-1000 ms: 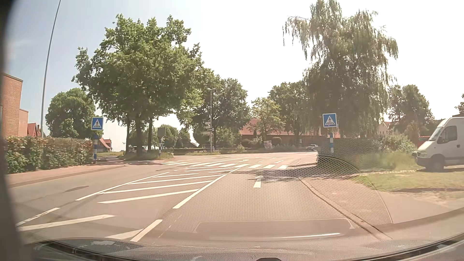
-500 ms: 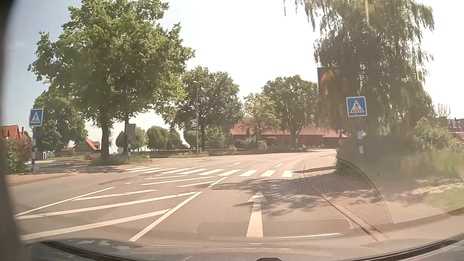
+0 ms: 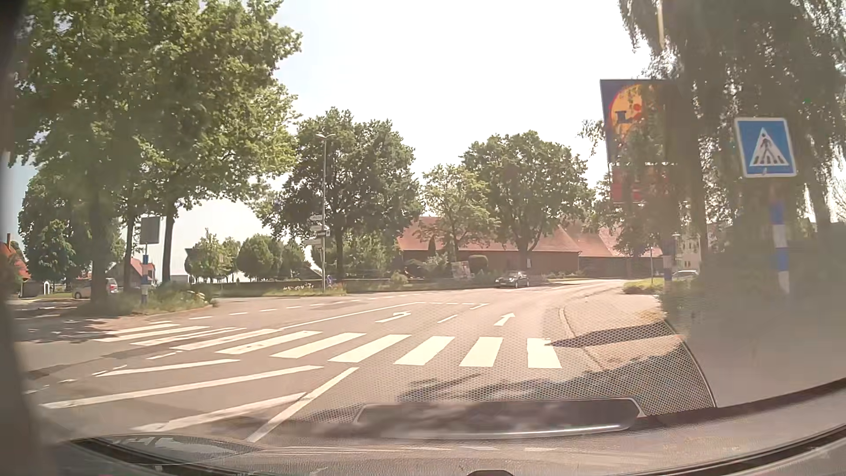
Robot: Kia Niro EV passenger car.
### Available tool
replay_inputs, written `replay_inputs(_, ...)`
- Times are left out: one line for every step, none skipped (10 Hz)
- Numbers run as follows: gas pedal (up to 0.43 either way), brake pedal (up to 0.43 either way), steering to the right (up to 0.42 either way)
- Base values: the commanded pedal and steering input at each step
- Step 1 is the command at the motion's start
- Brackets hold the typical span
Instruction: Follow the waypoints while adhering to traffic rules and regulations
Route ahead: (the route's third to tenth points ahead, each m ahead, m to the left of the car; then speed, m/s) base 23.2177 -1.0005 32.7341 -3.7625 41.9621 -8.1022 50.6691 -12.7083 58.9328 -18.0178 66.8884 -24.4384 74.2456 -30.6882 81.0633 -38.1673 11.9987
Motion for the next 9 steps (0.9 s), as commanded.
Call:
replay_inputs(0.138,0.0,0.047)
replay_inputs(0.138,0.0,0.048)
replay_inputs(0.15,0.0,0.047)
replay_inputs(0.157,0.0,0.046)
replay_inputs(0.169,0.0,0.046)
replay_inputs(0.169,0.0,0.046)
replay_inputs(0.169,0.0,0.046)
replay_inputs(0.169,0.0,0.046)
replay_inputs(0.169,0.0,0.046)
